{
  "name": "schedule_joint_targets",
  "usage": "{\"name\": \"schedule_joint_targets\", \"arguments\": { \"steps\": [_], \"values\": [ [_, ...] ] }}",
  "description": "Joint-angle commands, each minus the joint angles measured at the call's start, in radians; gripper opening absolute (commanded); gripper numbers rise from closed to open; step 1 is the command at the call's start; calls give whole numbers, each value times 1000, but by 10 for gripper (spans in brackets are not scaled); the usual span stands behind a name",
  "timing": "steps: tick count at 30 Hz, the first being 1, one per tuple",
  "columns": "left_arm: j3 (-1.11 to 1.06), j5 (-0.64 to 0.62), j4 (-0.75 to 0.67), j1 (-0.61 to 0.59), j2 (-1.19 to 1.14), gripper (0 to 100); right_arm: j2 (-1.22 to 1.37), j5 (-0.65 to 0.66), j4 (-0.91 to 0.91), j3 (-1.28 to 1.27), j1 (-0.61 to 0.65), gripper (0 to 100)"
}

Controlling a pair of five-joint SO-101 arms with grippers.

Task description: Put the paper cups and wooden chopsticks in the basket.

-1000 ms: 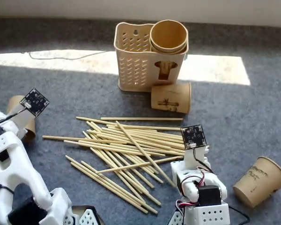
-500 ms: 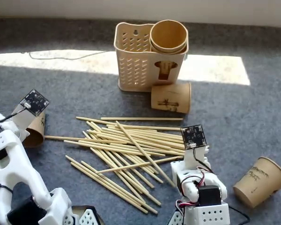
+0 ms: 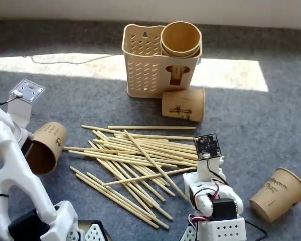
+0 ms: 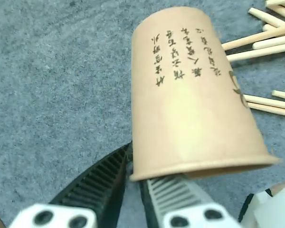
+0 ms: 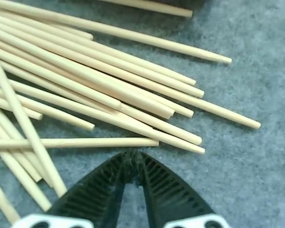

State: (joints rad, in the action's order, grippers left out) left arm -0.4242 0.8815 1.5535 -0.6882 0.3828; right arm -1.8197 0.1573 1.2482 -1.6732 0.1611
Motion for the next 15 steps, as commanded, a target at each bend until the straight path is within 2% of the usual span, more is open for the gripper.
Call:
{"name": "schedule_joint_targets", "arguments": {
  "steps": [1,4,15],
  "values": [
    [151,-83,133,35,12,6,-16,-9,1,-119,12,10],
    [242,-160,210,35,12,6,-16,-9,1,-119,12,10],
    [328,-423,218,62,13,6,-16,-9,1,-119,12,10]
  ]
}}
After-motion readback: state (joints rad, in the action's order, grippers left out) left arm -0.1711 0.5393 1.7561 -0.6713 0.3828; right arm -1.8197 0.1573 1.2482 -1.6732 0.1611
